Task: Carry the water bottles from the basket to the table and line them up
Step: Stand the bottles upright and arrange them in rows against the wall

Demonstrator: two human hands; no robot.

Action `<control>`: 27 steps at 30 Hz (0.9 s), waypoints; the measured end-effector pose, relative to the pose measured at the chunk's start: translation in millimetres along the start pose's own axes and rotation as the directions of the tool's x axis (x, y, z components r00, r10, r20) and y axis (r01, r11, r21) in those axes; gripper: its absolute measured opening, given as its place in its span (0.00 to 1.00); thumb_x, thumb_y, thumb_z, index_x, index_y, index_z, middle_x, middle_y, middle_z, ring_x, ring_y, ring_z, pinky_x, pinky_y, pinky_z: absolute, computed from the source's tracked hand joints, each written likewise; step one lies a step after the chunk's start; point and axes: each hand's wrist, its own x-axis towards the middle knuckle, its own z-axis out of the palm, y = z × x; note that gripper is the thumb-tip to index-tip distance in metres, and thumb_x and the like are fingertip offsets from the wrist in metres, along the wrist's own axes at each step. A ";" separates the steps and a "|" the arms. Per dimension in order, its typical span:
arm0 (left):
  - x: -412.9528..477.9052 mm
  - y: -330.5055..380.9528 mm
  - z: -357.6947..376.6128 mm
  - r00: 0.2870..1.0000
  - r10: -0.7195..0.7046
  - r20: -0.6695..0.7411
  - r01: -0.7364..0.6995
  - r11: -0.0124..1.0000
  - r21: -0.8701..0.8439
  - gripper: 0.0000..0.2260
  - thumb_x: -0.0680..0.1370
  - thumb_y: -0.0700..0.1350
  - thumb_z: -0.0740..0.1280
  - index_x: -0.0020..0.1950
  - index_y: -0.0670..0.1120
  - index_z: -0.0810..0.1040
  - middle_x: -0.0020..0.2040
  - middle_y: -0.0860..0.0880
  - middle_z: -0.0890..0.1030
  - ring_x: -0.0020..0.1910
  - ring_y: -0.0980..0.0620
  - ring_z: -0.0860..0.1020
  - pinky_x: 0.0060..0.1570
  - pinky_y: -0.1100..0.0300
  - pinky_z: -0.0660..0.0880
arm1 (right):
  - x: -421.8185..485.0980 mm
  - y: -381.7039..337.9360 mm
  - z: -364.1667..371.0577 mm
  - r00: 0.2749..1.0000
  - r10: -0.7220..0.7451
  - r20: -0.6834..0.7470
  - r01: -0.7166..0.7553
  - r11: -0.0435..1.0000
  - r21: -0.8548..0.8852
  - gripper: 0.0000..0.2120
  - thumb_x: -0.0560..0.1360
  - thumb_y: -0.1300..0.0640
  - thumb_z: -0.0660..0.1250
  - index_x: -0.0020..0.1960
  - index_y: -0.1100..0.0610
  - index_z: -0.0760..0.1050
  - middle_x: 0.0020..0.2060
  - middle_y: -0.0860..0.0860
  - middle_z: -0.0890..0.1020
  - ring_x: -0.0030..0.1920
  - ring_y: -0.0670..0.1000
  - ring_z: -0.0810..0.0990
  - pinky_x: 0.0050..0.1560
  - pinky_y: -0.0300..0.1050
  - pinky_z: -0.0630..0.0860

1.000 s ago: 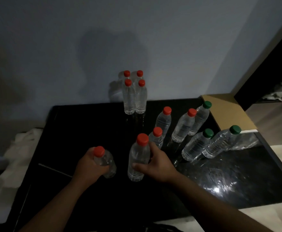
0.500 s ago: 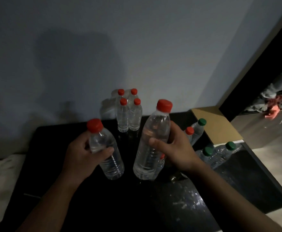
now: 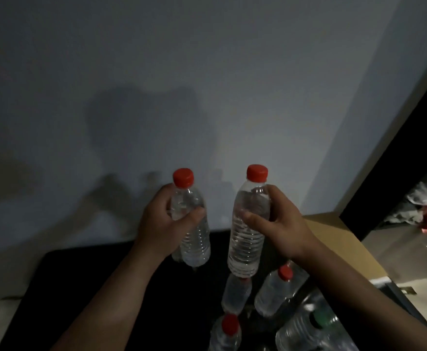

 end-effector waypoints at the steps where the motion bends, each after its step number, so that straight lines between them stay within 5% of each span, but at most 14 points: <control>1: 10.7 -1.6 9.0 1.000 -0.019 0.013 0.019 1.000 0.012 0.17 0.62 0.54 0.75 0.49 0.57 0.78 0.45 0.53 0.86 0.45 0.52 0.84 0.50 0.50 0.80 | 10.8 5.8 -7.7 1.000 0.005 0.028 -0.005 1.000 -0.015 0.19 0.72 0.55 0.74 0.60 0.49 0.71 0.48 0.48 0.83 0.49 0.44 0.84 0.48 0.42 0.80; 5: 53.4 -10.9 46.2 0.998 -0.051 0.027 0.048 0.994 0.100 0.22 0.59 0.55 0.75 0.50 0.52 0.78 0.44 0.54 0.86 0.44 0.56 0.84 0.50 0.53 0.80 | 56.7 37.8 -35.1 0.992 0.041 0.117 -0.030 0.995 -0.100 0.23 0.70 0.51 0.75 0.61 0.47 0.69 0.50 0.46 0.83 0.50 0.42 0.83 0.51 0.43 0.80; 10: 93.2 -33.7 86.5 0.996 -0.039 0.083 0.020 0.974 0.225 0.21 0.63 0.42 0.81 0.47 0.58 0.74 0.43 0.58 0.81 0.42 0.65 0.79 0.44 0.69 0.74 | 108.5 92.6 -53.2 0.977 0.071 0.201 -0.030 0.979 -0.202 0.24 0.67 0.48 0.75 0.59 0.47 0.69 0.47 0.47 0.83 0.47 0.44 0.83 0.52 0.53 0.81; 13: 112.6 -58.6 104.1 0.992 -0.081 0.098 0.051 0.959 0.279 0.22 0.60 0.50 0.81 0.48 0.60 0.76 0.47 0.57 0.82 0.48 0.56 0.81 0.50 0.58 0.78 | 129.7 126.4 -50.0 0.959 0.106 0.263 -0.048 0.975 -0.219 0.25 0.67 0.48 0.76 0.60 0.47 0.68 0.49 0.46 0.81 0.48 0.45 0.82 0.53 0.52 0.82; 17: 126.5 -87.6 123.4 0.976 -0.181 0.117 0.111 0.887 0.448 0.23 0.61 0.51 0.81 0.51 0.61 0.75 0.47 0.61 0.79 0.48 0.60 0.79 0.45 0.63 0.75 | 151.2 169.8 -40.4 0.936 0.153 0.317 -0.069 0.963 -0.261 0.28 0.64 0.43 0.76 0.58 0.44 0.67 0.50 0.46 0.81 0.48 0.46 0.82 0.52 0.52 0.82; 20: 133.9 -109.6 131.3 0.967 -0.189 0.172 0.074 0.852 0.519 0.23 0.60 0.51 0.80 0.49 0.61 0.73 0.48 0.58 0.80 0.48 0.57 0.79 0.50 0.53 0.79 | 162.3 196.7 -32.7 0.930 0.173 0.324 -0.089 0.962 -0.257 0.29 0.62 0.42 0.76 0.58 0.44 0.68 0.51 0.46 0.81 0.49 0.47 0.82 0.53 0.53 0.81; 27: 158.6 -131.1 136.9 0.934 -0.230 0.273 -0.066 0.639 0.766 0.21 0.59 0.52 0.79 0.44 0.53 0.71 0.43 0.54 0.75 0.43 0.51 0.76 0.45 0.52 0.76 | 176.0 231.8 -8.8 0.918 0.213 0.334 -0.113 0.949 -0.295 0.33 0.64 0.45 0.78 0.65 0.49 0.69 0.55 0.48 0.80 0.53 0.50 0.80 0.54 0.46 0.77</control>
